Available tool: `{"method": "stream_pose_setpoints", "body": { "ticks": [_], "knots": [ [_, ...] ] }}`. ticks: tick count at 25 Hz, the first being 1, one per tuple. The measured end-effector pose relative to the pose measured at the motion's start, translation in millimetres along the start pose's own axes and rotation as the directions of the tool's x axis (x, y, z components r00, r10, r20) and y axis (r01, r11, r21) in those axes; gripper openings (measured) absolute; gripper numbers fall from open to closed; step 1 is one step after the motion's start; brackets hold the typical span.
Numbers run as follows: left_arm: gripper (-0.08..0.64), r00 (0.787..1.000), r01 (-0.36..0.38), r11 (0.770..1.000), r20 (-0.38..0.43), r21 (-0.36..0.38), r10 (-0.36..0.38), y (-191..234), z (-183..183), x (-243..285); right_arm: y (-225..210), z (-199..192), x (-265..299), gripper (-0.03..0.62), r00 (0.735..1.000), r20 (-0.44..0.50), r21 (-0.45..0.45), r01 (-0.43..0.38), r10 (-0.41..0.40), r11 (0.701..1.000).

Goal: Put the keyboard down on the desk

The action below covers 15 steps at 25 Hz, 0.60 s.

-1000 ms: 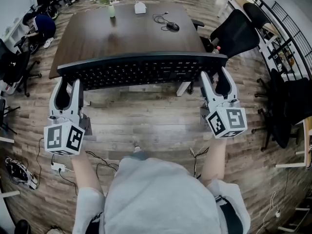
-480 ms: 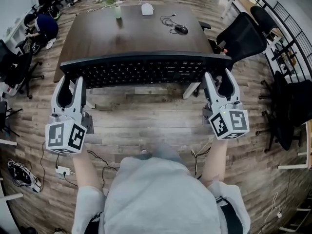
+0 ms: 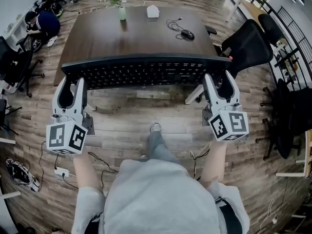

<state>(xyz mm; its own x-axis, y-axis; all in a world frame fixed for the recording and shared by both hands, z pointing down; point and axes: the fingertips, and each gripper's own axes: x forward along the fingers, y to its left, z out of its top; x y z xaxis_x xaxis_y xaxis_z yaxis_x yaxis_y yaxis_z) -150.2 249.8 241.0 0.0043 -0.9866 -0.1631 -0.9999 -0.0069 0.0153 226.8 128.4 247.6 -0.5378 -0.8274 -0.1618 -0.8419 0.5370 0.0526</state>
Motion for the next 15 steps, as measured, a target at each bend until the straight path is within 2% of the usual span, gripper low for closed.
{"method": "stream_pose_setpoints", "body": {
  "ticks": [8, 15],
  "knots": [
    [0.176, 0.999, -0.035, 0.999, -0.016, -0.008, 0.035, 40, -4, 81, -14, -5, 102, 0.241, 0.999, -0.014, 0.001, -0.033, 0.033, 0.999],
    [0.176, 0.998, -0.064, 0.998, -0.004, 0.003, 0.064, 45, -2, 146, -47, -6, 172, 0.241, 0.998, -0.003, 0.005, -0.063, 0.063, 0.998]
  ]
}}
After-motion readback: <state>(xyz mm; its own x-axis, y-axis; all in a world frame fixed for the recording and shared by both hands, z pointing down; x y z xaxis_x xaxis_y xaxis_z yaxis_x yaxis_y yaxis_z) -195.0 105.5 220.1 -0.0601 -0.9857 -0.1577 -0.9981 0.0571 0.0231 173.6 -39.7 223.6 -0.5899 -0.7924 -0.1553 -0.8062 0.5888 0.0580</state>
